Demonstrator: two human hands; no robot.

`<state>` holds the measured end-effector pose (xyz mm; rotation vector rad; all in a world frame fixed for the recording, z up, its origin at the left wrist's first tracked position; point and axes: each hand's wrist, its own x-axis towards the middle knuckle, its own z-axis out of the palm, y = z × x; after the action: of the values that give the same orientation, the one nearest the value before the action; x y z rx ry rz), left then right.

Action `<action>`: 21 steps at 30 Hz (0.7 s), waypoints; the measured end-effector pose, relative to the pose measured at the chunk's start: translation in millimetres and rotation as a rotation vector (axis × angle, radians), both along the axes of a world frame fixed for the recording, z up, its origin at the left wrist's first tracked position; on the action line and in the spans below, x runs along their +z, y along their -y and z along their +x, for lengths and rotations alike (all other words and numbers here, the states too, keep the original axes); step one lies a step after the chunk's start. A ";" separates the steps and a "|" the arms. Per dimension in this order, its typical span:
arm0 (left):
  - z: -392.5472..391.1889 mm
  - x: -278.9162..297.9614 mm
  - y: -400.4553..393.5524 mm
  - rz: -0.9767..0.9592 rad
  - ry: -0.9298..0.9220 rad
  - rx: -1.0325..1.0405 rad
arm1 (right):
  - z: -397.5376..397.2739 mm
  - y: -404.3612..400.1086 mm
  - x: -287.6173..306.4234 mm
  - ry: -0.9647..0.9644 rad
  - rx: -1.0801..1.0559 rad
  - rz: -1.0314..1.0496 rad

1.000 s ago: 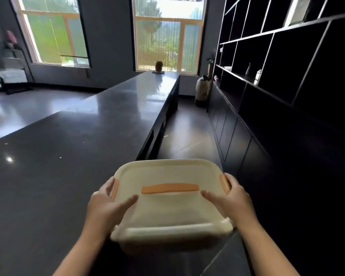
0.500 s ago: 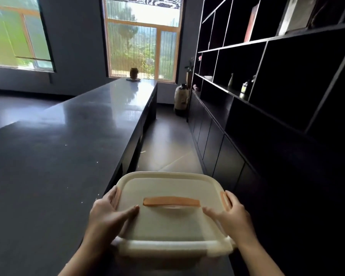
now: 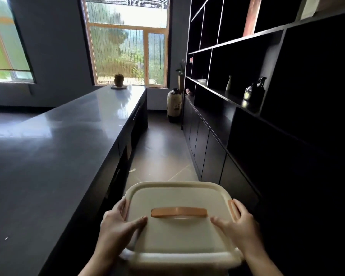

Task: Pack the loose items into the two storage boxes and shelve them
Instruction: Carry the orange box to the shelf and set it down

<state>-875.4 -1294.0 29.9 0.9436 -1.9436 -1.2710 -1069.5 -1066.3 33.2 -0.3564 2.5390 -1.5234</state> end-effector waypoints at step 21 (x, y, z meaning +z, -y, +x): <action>-351.4 6.1 345.4 0.037 0.049 -0.034 | -333.5 334.1 -7.5 0.064 -0.067 -0.075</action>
<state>-1226.8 -1639.4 36.0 0.9716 -1.9877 -1.3186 -1402.9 -1400.4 25.7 -0.2304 2.4732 -1.6299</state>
